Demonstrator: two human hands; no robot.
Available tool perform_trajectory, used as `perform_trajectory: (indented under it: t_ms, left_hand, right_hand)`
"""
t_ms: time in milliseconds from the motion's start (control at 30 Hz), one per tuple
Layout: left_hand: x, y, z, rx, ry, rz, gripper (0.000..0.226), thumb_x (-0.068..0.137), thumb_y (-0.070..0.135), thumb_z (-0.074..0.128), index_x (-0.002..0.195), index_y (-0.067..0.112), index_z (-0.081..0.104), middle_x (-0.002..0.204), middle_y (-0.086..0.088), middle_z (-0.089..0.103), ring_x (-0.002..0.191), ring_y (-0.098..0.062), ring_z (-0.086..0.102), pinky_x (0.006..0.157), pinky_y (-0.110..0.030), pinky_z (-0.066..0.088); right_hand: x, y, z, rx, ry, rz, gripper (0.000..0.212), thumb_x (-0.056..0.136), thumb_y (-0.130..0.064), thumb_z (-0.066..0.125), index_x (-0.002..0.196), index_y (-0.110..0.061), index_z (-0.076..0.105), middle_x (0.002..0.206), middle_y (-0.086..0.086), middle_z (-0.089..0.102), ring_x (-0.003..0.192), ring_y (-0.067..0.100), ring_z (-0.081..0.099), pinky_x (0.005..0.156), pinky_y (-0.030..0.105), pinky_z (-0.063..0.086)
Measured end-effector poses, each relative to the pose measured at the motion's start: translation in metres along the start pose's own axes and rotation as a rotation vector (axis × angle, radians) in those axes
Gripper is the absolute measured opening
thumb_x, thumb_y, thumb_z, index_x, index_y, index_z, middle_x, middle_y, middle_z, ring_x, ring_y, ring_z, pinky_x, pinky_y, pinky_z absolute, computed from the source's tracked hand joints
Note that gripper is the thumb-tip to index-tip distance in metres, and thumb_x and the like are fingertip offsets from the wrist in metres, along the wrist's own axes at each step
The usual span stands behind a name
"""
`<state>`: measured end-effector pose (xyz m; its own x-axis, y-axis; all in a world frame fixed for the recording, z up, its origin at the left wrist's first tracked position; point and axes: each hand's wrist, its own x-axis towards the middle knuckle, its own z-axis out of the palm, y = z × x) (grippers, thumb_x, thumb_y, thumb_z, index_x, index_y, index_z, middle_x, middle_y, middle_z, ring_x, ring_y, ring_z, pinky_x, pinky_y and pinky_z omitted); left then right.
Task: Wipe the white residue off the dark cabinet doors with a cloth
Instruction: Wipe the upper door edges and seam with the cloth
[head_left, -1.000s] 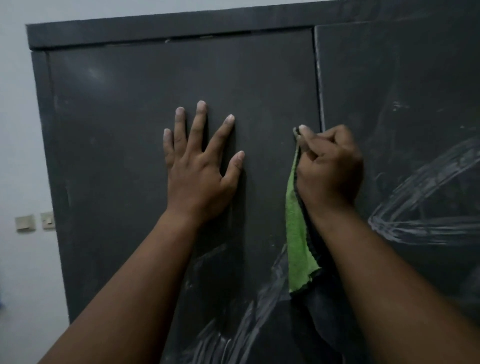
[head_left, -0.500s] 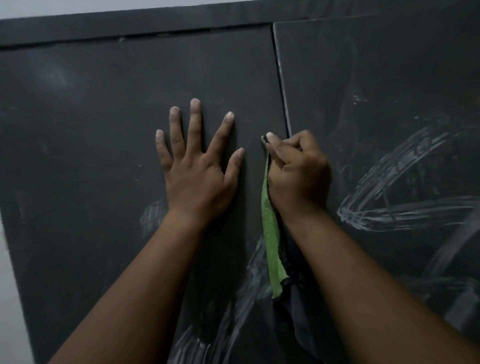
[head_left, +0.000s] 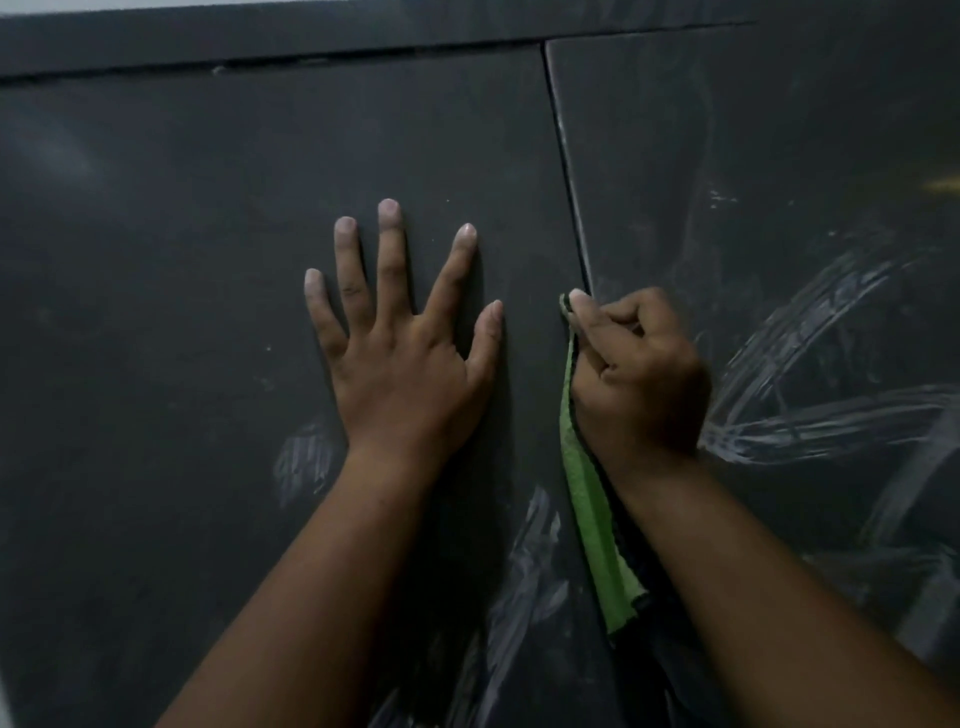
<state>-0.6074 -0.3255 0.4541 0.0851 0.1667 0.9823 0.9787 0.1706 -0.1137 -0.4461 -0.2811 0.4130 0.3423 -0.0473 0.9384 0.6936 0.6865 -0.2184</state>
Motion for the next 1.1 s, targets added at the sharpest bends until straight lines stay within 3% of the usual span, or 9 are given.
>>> perform_trajectory:
  t_ms: [200,333,433,533,633,800,933,1033,1100]
  left_hand:
    - [0.002,0.001,-0.001,-0.033,0.000,-0.009,0.064,0.102,0.068,0.033,0.161,0.049,0.019,0.175,-0.005,-0.002,0.160,-0.034,-0.007,0.126,-0.062,0.000]
    - [0.002,0.006,-0.001,-0.077,0.005,-0.028,0.065,0.100,0.067,0.035,0.161,0.048,0.022,0.175,-0.006,-0.003,0.160,-0.036,-0.008,0.126,-0.061,-0.001]
    - [0.000,0.013,-0.003,-0.090,-0.018,-0.028,0.066,0.100,0.067,0.035,0.161,0.047,0.022,0.175,-0.005,-0.005,0.160,-0.036,-0.010,0.126,-0.060,-0.003]
    - [0.001,0.024,-0.002,-0.087,-0.044,-0.005,0.066,0.100,0.066,0.033,0.162,0.047,0.021,0.175,-0.004,-0.006,0.160,-0.035,-0.013,0.127,-0.059,-0.004]
    - [0.007,0.038,0.000,-0.080,-0.047,-0.001,0.065,0.101,0.065,0.032,0.162,0.045,0.022,0.175,-0.003,-0.004,0.160,-0.034,-0.012,0.127,-0.060,-0.003]
    - [0.016,0.063,0.006,-0.074,-0.032,-0.066,0.067,0.100,0.065,0.033,0.162,0.044,0.023,0.175,-0.001,-0.002,0.160,-0.032,-0.010,0.127,-0.058,-0.004]
    - [0.022,0.078,0.011,-0.062,-0.013,-0.100,0.067,0.100,0.065,0.033,0.163,0.042,0.023,0.175,-0.001,-0.002,0.160,-0.032,-0.010,0.127,-0.057,-0.004]
    - [0.023,0.086,0.014,-0.052,0.005,-0.128,0.067,0.101,0.065,0.033,0.163,0.042,0.022,0.175,-0.002,-0.002,0.161,-0.033,-0.009,0.127,-0.057,-0.003]
    - [0.025,0.089,0.015,-0.057,0.009,-0.135,0.067,0.101,0.065,0.034,0.163,0.041,0.023,0.175,-0.002,-0.001,0.161,-0.032,-0.009,0.127,-0.057,-0.003]
  right_hand:
    - [-0.024,0.014,-0.022,-0.011,-0.096,-0.106,0.019,0.098,-0.008,0.064,0.110,-0.007,0.079,0.079,0.009,0.059,0.059,0.029,0.054,0.050,0.036,0.043]
    - [-0.005,0.023,-0.021,-0.030,-0.052,0.005,0.017,0.100,-0.017,0.066,0.090,-0.007,0.075,0.077,0.008,0.058,0.056,0.031,0.053,0.051,0.034,0.043]
    - [0.017,0.033,-0.014,0.072,-0.010,0.127,0.020,0.100,-0.019,0.065,0.083,-0.008,0.067,0.079,0.009,0.058,0.060,0.035,0.057,0.053,0.045,0.053]
    - [0.010,0.038,-0.017,0.020,-0.041,0.012,0.008,0.098,-0.012,0.068,0.098,-0.008,0.075,0.080,0.008,0.056,0.058,0.029,0.053,0.050,0.041,0.050]
    - [-0.008,0.051,-0.025,0.017,-0.087,-0.116,0.031,0.095,-0.002,0.065,0.122,-0.011,0.075,0.080,0.006,0.055,0.058,0.024,0.049,0.051,0.033,0.041]
    - [-0.008,0.067,-0.022,0.110,-0.086,-0.116,0.019,0.096,-0.006,0.071,0.114,-0.007,0.078,0.081,0.007,0.059,0.060,0.024,0.053,0.051,0.039,0.048]
    - [-0.018,0.065,-0.026,0.141,-0.145,-0.136,0.034,0.097,-0.023,0.073,0.125,-0.005,0.072,0.093,0.007,0.060,0.070,0.019,0.054,0.061,0.031,0.047]
    - [-0.019,0.066,-0.030,0.142,-0.192,-0.138,0.029,0.097,-0.020,0.073,0.125,-0.012,0.074,0.095,0.003,0.061,0.073,0.018,0.055,0.063,0.033,0.048]
    - [-0.013,0.069,-0.032,0.069,-0.182,-0.146,0.023,0.095,-0.017,0.074,0.118,-0.020,0.077,0.092,0.000,0.063,0.073,0.021,0.056,0.064,0.034,0.040]
